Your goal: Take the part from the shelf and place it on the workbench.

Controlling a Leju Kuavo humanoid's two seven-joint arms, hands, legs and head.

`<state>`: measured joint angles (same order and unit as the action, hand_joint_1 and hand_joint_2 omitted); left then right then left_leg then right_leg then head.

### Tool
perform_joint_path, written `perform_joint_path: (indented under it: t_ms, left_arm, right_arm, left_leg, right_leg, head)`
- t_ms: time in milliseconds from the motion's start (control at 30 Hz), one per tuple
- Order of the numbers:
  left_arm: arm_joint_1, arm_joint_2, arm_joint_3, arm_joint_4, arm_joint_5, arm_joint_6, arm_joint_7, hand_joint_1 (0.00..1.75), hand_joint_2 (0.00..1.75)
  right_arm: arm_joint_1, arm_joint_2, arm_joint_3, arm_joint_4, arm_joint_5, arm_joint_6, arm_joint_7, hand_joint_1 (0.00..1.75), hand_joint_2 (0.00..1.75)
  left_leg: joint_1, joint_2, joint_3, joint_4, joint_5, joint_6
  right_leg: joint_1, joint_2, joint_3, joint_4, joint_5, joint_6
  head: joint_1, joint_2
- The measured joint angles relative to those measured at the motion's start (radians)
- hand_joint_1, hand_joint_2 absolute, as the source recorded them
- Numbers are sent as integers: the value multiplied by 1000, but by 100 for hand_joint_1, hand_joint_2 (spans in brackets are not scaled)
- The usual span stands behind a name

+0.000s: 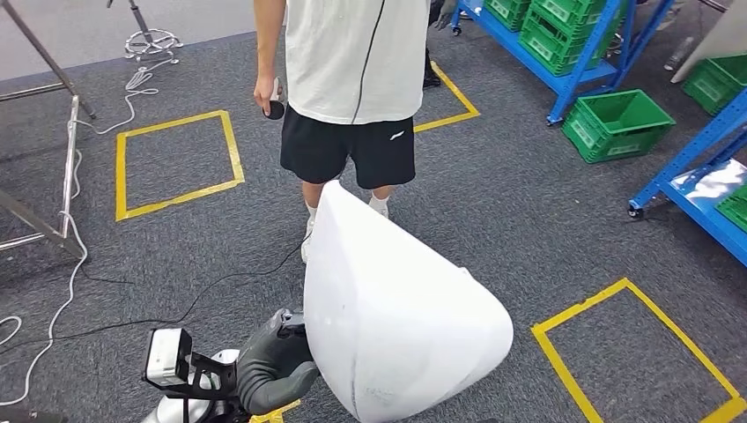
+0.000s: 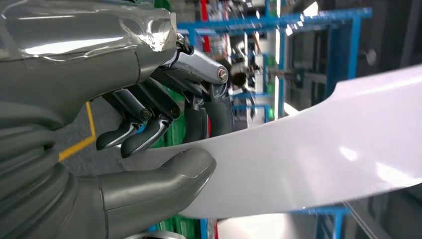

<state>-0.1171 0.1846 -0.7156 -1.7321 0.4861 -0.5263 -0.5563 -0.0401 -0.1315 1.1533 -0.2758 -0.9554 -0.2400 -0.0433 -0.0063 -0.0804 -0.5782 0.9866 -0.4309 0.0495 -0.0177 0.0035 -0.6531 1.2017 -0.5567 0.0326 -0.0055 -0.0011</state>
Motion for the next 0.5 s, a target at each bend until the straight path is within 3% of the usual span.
perform_joint_path:
  t_ms: [33, 100, 133, 200, 233, 300, 333, 400, 433, 467, 500]
  left_arm:
    - [2, 0, 1, -2, -6, 6, 3, 175, 175]
    - [3, 0, 3, -11, -30, 26, 8, 175, 175]
    - [4, 1, 4, -17, -43, 38, 11, 175, 175]
    - [3, 1, 3, -30, -63, 68, 29, 175, 175]
    - [2, 1, 2, -37, -67, 81, 40, 175, 175]
    - [-7, 1, 2, -48, -63, 96, 59, 175, 175]
    - [-13, 1, 1, -51, -56, 96, 65, 175, 175]
    - [-22, 1, -2, -53, -36, 84, 78, 175, 175]
    - [-24, 1, -4, -53, -27, 75, 85, 175, 175]
    - [-26, 2, -6, -53, -19, 66, 91, 175, 175]
    - [-28, 3, -8, -53, -11, 57, 98, 175, 175]
  right_arm:
    - [2, -1, -2, 0, -7, 1, -8, 0, 0]
    - [10, -4, -6, 1, -19, 13, -23, 0, 0]
    - [13, -5, -8, 2, -25, 24, -28, 0, 0]
    - [15, -2, -15, 6, -35, 49, -32, 0, 0]
    - [15, 1, -18, 9, -38, 61, -32, 0, 0]
    - [14, 11, -21, 16, -39, 80, -28, 0, 0]
    - [15, 16, -21, 21, -39, 88, -25, 0, 0]
    - [16, 25, -21, 30, -40, 101, -17, 0, 0]
    - [15, 30, -22, 34, -41, 106, -14, 0, 0]
    - [14, 35, -22, 37, -43, 110, -12, 0, 0]
    - [13, 41, -24, 40, -45, 112, -10, 0, 0]
  left_leg:
    - [-1, -13, 1, 0, -1, -1]
    - [-5, -36, 0, 3, -4, -6]
    - [-6, -45, -2, 4, -5, -9]
    - [-5, -59, -7, 6, -7, -15]
    - [-5, -50, -11, 14, -13, -19]
    - [-4, 4, -43, 82, -49, -31]
    - [-2, 39, -74, 146, -76, -37]
    - [6, 72, -149, 280, -120, -46]
    - [9, 76, -170, 309, -120, -47]
    - [10, 80, -171, 299, -101, -47]
    - [10, 86, -149, 248, -68, -44]
  right_leg:
    - [0, 14, 29, -75, 34, 4]
    - [4, 41, 75, -184, 83, -1]
    - [6, 46, 83, -201, 92, -7]
    - [5, 33, 88, -204, 95, -16]
    - [3, 26, 92, -206, 95, -20]
    - [-1, 9, 103, -210, 92, -32]
    - [2, -1, 107, -210, 88, -38]
    - [7, -23, 114, -210, 82, -47]
    - [9, -33, 116, -210, 79, -49]
    - [10, -44, 119, -210, 76, -49]
    - [12, -54, 124, -210, 72, -49]
  head:
    - [0, 0]
    - [0, 0]
    - [-1, 0]
    - [-2, 0]
    - [-2, 0]
    - [-7, 0]
    - [-9, 0]
    - [-11, 0]
    - [-11, 0]
    - [-11, 0]
    - [-11, 0]
